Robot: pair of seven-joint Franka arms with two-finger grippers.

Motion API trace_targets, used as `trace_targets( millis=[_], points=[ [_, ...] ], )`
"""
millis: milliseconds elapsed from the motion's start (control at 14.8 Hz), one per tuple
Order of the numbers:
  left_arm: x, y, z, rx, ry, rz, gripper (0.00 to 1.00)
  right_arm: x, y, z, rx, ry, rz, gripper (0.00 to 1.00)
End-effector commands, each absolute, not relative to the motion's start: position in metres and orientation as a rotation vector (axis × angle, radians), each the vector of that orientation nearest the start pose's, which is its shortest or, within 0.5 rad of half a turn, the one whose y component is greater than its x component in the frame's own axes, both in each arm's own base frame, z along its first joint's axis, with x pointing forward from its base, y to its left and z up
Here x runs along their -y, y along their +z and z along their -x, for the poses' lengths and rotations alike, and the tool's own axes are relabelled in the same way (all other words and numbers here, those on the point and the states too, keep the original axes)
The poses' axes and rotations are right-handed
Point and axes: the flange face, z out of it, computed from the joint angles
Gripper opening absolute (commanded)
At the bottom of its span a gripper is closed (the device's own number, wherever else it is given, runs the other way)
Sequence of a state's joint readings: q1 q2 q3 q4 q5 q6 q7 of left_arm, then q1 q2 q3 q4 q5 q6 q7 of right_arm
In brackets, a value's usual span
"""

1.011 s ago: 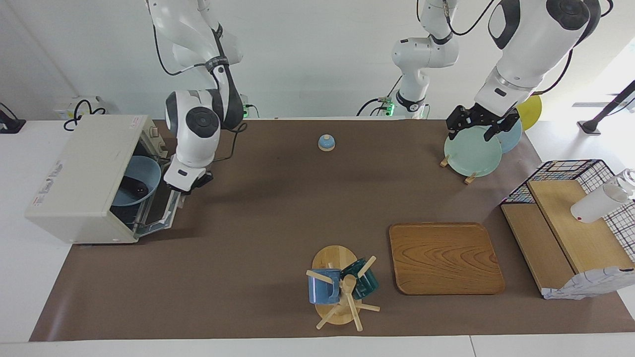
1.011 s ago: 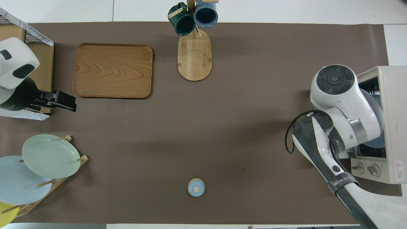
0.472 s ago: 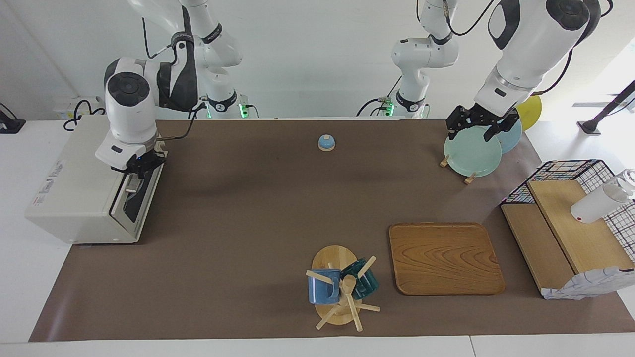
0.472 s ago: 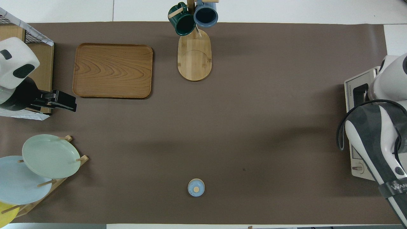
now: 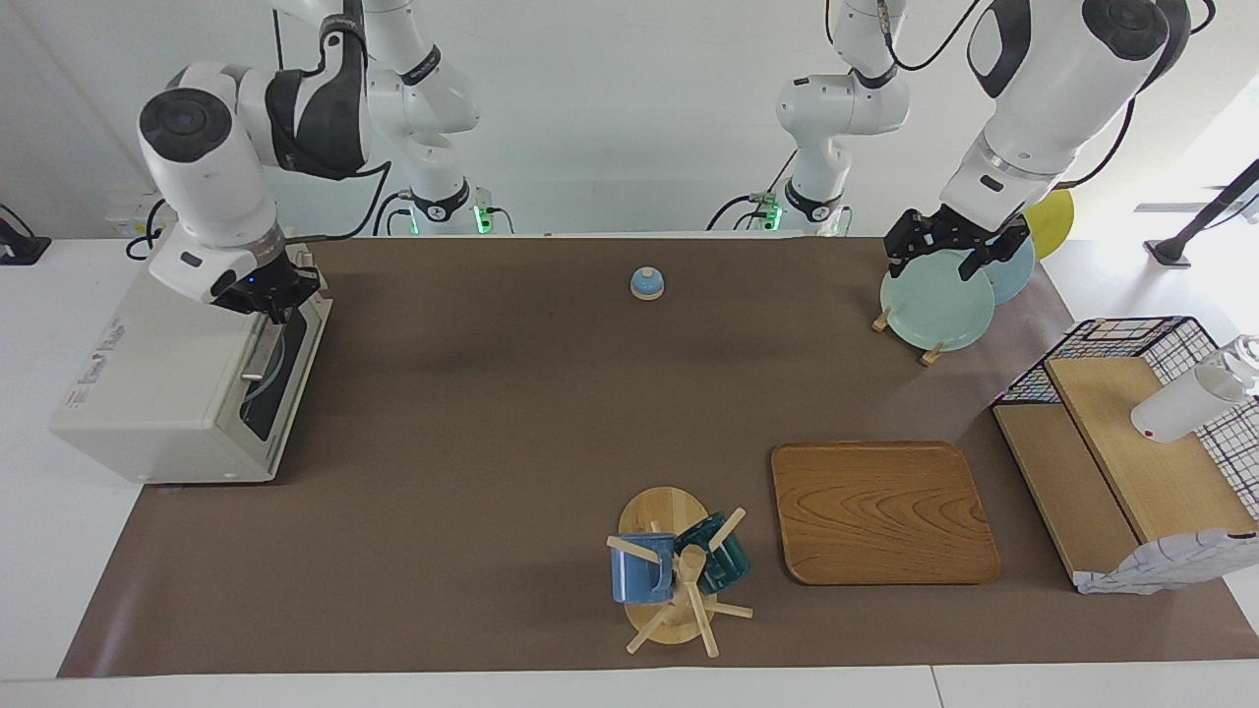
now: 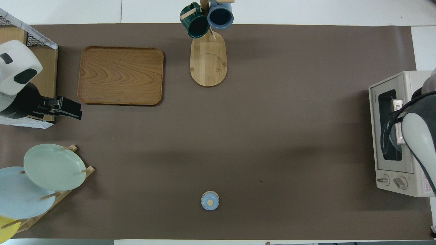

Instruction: Put eggplant into oven

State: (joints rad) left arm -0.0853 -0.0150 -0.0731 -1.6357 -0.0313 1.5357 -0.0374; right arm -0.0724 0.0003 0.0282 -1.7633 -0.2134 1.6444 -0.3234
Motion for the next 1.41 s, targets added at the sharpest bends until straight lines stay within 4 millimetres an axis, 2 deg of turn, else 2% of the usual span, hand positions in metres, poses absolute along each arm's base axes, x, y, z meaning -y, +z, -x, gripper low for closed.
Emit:
trace_targets(
  millis=[0,67,135,202,270,472,674,809,876,1348],
  points=[
    [0.086,0.603,-0.535,-0.195,0.133,3.134,1.0,0.04,0.564,-0.554,0.51,0.203,3.217,0.18],
    [0.086,0.603,-0.535,-0.195,0.133,3.134,1.0,0.043,0.563,-0.553,0.493,0.21,3.211,0.19],
    [0.086,0.603,-0.535,-0.195,0.133,3.134,1.0,0.045,0.561,-0.55,0.463,0.241,3.191,0.33],
    [0.086,0.603,-0.535,-0.195,0.133,3.134,1.0,0.043,0.559,-0.547,0.382,0.24,3.15,0.87],
    [0.086,0.603,-0.535,-0.195,0.133,3.132,1.0,0.04,0.559,-0.546,0.299,0.251,3.132,1.0],
    [0.086,0.603,-0.535,-0.195,0.133,3.134,1.0,0.031,0.565,-0.543,0.209,0.243,3.148,1.0],
    [0.086,0.603,-0.535,-0.195,0.133,3.134,1.0,0.025,0.568,-0.545,0.22,0.221,3.161,1.0],
    [0.086,0.603,-0.535,-0.195,0.133,3.134,1.0,0.044,0.568,-0.543,0.171,0.217,3.152,1.0],
    [0.086,0.603,-0.535,-0.195,0.133,3.134,1.0,0.047,0.568,-0.541,0.17,0.223,3.146,1.0],
    [0.086,0.603,-0.535,-0.195,0.133,3.134,1.0,0.036,0.572,-0.545,0.189,0.197,3.151,1.0]
  ],
)
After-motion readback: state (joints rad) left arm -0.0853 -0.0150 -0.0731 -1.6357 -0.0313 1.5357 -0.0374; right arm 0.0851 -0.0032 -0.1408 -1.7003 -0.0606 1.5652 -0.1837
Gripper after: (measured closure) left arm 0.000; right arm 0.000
